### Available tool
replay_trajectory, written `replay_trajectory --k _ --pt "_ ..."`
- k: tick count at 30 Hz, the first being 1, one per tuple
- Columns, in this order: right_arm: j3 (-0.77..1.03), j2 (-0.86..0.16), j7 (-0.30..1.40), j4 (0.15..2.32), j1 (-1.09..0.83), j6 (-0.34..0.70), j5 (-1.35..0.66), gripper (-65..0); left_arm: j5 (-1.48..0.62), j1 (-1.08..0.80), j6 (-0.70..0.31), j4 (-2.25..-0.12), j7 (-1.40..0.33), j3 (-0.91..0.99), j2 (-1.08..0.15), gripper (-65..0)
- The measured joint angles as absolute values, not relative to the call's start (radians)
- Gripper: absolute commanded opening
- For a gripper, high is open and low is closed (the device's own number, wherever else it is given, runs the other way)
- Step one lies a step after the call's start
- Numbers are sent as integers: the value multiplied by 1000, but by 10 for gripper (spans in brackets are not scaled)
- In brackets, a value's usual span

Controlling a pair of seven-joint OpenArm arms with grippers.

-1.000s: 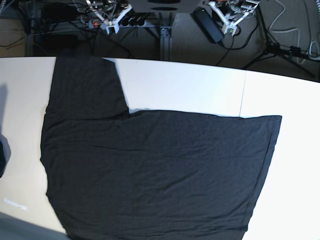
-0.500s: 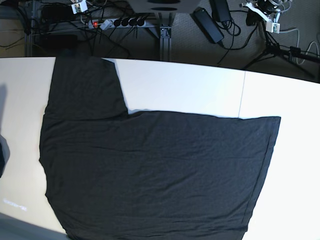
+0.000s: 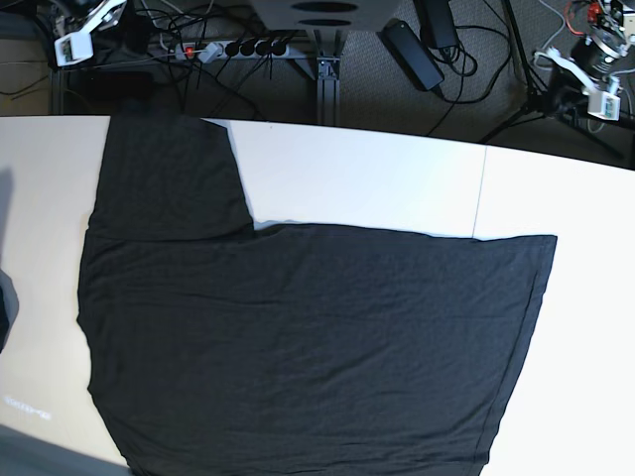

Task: Fold the T-shirt properly
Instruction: 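Move both grippers out toward the shirt's hem corners, then lower both grippers and pinch the black shirt's hem corners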

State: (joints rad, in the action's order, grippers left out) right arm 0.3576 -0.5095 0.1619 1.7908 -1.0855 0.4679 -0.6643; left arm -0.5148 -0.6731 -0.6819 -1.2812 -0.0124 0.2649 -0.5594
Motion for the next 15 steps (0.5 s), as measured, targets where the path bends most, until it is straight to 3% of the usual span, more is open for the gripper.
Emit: replay_trajectory --k 2,4,9,11,15 --pt "413 -510 204 1817 -1079 468 -752 -650 -601 -694 -682 -1375 -112 342 -569 -630" --pt "464 -510 212 1822 -1071 468 -796 -650 -695 -712 -682 -1459 -191 405 -586 -583" --pt "538 -510 228 1822 -1036 468 -815 -650 -857 -715 -682 -1596 -306 486 -645 -321" --pt "545 -510 234 1822 -1028 468 -816 -588 -914 -714 -682 -1609 -331 490 -670 -288" --pt "545 -509 244 1822 -1010 468 -814 -446 -994 -643 -680 -1610 -463 457 -670 -288"
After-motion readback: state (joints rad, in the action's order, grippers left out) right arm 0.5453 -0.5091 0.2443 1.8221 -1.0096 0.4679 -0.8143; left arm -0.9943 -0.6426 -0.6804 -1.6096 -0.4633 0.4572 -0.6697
